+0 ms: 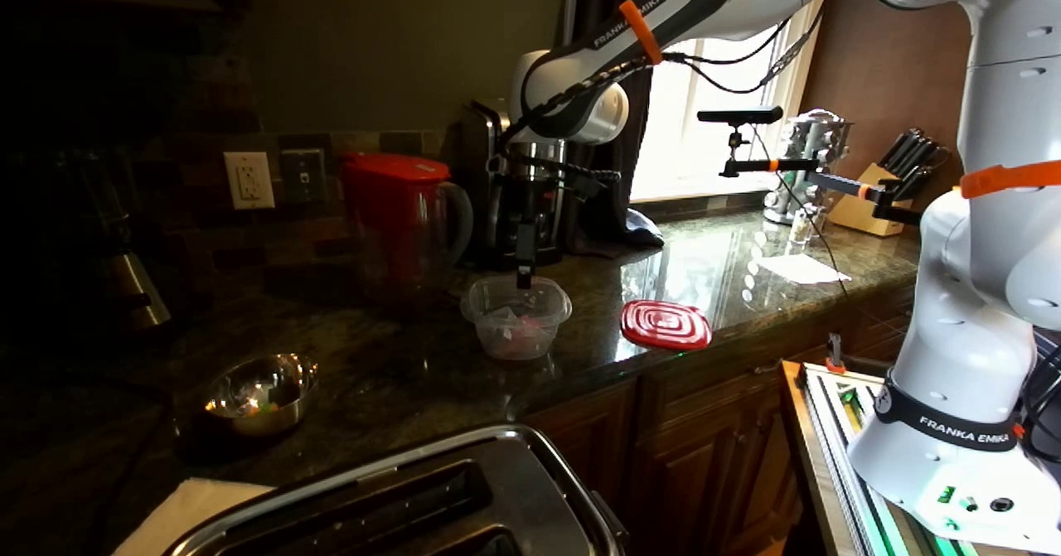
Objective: Place the two orange objects from the counter in the clear bowl.
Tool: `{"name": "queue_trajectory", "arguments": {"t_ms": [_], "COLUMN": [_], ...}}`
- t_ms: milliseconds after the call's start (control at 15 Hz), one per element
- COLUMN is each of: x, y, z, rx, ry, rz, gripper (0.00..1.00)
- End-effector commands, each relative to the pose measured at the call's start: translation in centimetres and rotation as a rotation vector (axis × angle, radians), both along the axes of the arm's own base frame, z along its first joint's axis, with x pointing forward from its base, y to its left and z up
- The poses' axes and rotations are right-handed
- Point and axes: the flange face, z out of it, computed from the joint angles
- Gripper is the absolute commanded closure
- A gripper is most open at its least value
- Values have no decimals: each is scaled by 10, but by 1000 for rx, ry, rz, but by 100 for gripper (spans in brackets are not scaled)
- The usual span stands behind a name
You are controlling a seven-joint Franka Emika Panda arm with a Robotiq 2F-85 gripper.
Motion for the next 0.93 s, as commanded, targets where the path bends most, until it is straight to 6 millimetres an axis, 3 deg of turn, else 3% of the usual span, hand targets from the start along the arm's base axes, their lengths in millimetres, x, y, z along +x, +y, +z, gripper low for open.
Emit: {"name": "queue_trajectory", "arguments": {"t_ms": [0,600,867], "x": [6,9,14], "y": [-4,-7,-17], "z": [-3,-1,14], "rx": [-32,-61,-64], "ry": [-6,-17,-87], "rz": [2,16,-72], "gripper": [0,0,0]}}
